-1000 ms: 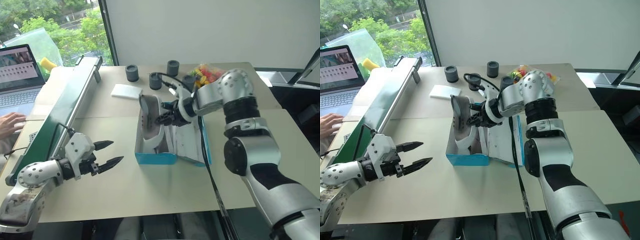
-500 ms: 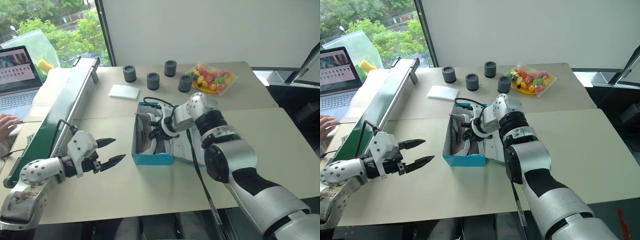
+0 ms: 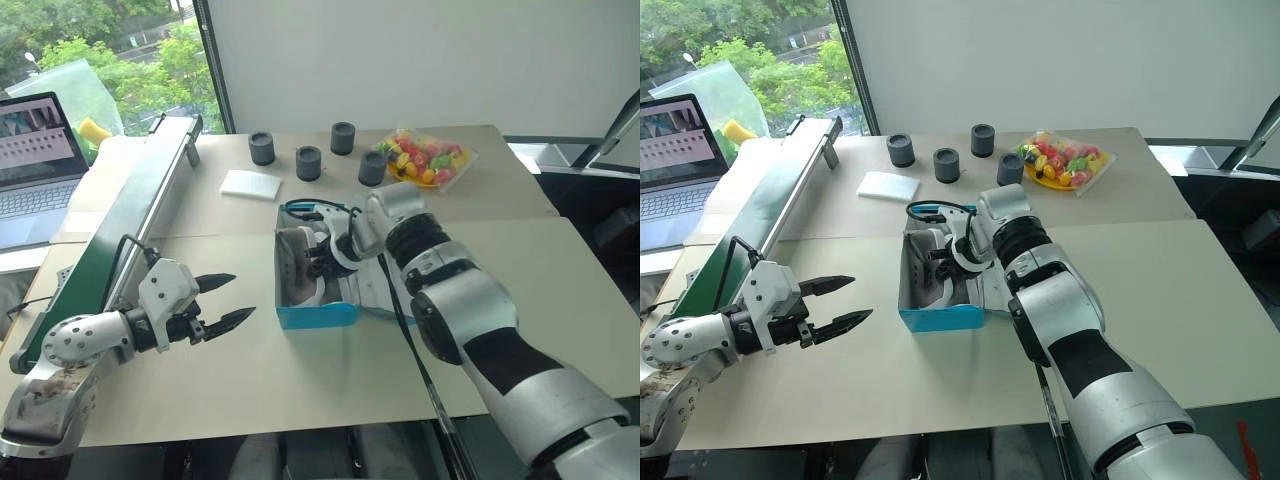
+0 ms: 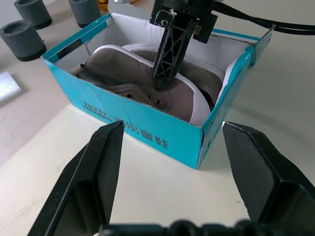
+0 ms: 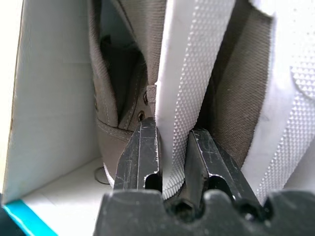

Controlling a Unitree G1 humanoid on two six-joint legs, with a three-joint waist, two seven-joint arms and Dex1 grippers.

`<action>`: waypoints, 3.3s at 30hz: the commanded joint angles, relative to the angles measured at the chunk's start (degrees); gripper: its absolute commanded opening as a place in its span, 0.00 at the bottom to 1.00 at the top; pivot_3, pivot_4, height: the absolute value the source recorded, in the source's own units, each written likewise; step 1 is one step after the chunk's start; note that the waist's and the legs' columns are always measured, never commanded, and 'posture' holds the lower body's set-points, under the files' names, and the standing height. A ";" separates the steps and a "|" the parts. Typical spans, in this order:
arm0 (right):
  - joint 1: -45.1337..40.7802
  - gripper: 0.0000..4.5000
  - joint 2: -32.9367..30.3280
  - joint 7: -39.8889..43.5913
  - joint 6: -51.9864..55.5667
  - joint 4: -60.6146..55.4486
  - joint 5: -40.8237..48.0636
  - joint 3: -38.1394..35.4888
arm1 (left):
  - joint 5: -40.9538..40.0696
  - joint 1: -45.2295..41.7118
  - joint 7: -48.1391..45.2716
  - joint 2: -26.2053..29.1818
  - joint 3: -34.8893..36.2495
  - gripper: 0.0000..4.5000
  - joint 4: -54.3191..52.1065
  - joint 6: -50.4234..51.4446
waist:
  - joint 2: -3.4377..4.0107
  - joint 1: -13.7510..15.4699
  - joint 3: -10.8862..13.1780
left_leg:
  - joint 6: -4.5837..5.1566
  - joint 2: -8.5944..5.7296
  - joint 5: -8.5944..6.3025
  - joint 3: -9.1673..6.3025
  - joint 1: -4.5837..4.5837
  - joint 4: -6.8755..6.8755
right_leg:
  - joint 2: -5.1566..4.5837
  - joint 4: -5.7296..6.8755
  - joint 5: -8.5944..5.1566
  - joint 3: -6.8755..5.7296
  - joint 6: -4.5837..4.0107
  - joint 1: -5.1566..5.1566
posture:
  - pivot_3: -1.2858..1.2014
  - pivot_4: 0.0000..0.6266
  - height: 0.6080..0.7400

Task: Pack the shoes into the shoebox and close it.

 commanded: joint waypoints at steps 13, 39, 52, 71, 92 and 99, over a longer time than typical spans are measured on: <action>-7.12 0.57 1.61 1.68 -0.91 6.21 -1.60 -10.31 | 0.19 -0.30 0.56 -0.22 -0.45 0.77 -1.14 -0.11 | 0.01 -0.05 0.00 | -0.01 0.02 0.00 -0.01 -0.05 -0.01 | 0.01 0.03 0.01 0.02 -0.03 -0.08 | 0.52 0.24 0.97; 33.89 0.01 -41.38 38.20 15.34 -79.16 37.73 -9.06 | 0.61 -4.58 -1.32 0.24 -2.09 0.77 3.05 -0.54 | 0.11 1.84 0.16 | 0.00 -0.02 -0.01 -0.18 -0.37 0.09 | -0.04 -0.10 -0.04 -0.16 0.05 -0.14 | 0.52 0.24 0.97; 57.58 0.01 -28.39 -2.14 0.07 -82.98 7.58 3.01 | 1.05 -7.98 -3.86 1.12 -3.55 0.77 5.38 -0.55 | -0.08 1.82 0.10 | -0.05 0.19 0.02 0.15 -0.06 0.20 | 0.16 0.04 -0.16 0.19 0.26 -0.04 | 0.52 0.24 0.97; 65.26 0.01 7.62 -39.37 -24.30 -72.19 -1.49 -25.06 | 0.75 -12.99 -5.64 2.05 -4.69 0.77 7.76 0.40 | -0.51 2.64 -0.18 | -0.05 0.03 0.03 0.09 0.05 0.20 | 0.02 -0.02 0.00 0.14 0.14 0.14 | 0.52 0.24 0.97; 43.58 0.01 -1.56 2.71 -28.05 -71.36 53.96 -28.11 | 0.31 -8.56 -1.22 2.21 0.02 0.77 3.36 2.68 | 0.03 0.10 0.16 | -0.01 0.34 0.02 0.10 0.03 0.04 | 0.23 0.10 0.04 0.17 0.02 -0.02 | 0.52 0.24 0.97; 35.61 0.01 -10.67 3.38 -28.12 -61.15 39.34 -17.84 | -0.06 -6.63 0.46 1.72 0.85 0.77 1.48 3.23 | 0.02 0.44 0.15 | -0.01 0.22 0.02 0.12 0.02 0.11 | 0.12 0.08 0.04 0.16 0.03 0.00 | 0.52 0.24 0.97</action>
